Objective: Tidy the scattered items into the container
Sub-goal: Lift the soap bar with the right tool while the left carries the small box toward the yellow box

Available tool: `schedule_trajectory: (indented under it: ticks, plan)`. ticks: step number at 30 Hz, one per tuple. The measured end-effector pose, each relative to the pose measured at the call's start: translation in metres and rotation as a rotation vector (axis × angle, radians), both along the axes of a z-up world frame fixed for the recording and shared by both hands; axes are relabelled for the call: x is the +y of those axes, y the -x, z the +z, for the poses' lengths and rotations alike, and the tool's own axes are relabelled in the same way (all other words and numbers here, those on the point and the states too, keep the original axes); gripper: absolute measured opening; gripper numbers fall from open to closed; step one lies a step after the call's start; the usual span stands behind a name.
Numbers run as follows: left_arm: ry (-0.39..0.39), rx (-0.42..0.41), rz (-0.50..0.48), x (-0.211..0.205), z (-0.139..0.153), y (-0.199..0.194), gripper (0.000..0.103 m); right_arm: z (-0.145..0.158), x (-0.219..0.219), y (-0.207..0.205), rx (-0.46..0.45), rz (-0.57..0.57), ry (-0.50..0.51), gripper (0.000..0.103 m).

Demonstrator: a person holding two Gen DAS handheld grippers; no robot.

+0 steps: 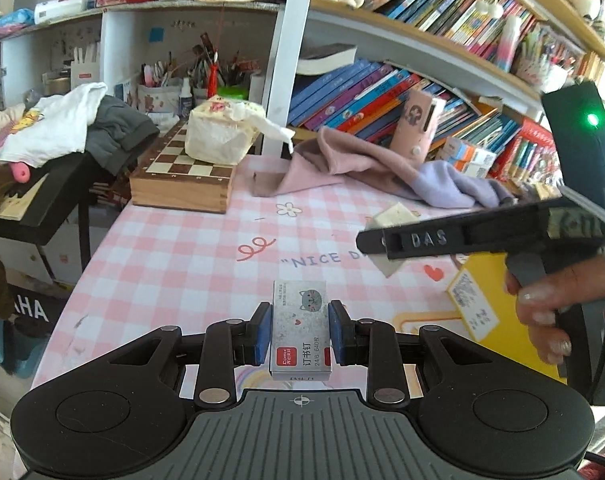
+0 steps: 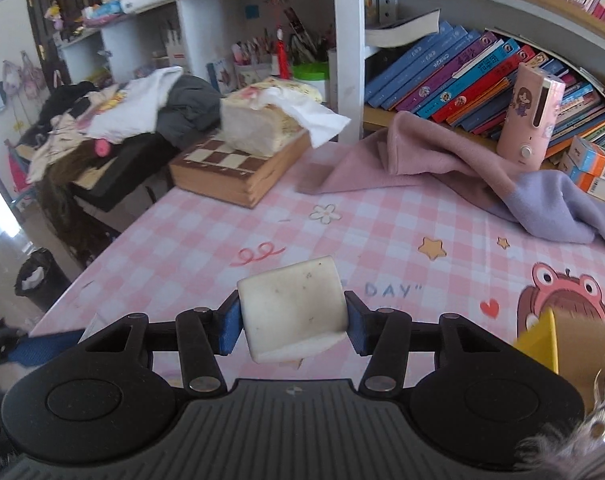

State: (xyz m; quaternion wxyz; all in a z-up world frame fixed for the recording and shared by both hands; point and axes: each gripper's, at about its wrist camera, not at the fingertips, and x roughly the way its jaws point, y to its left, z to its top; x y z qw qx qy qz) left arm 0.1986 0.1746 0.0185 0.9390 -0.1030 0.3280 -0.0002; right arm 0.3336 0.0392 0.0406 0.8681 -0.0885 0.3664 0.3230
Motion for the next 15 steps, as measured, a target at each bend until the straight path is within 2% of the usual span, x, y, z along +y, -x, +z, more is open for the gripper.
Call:
schedule_trajectory:
  ticks: [5,15]
  plan:
    - [0.061,-0.021,-0.02,0.002,0.01,0.034,0.028,0.012,-0.016,0.049,-0.014,0.024,-0.023,0.048]
    - [0.072,-0.059,-0.037,-0.004,0.024,0.101,0.028,0.027,-0.046,0.145,-0.061,0.004,-0.04,0.048]
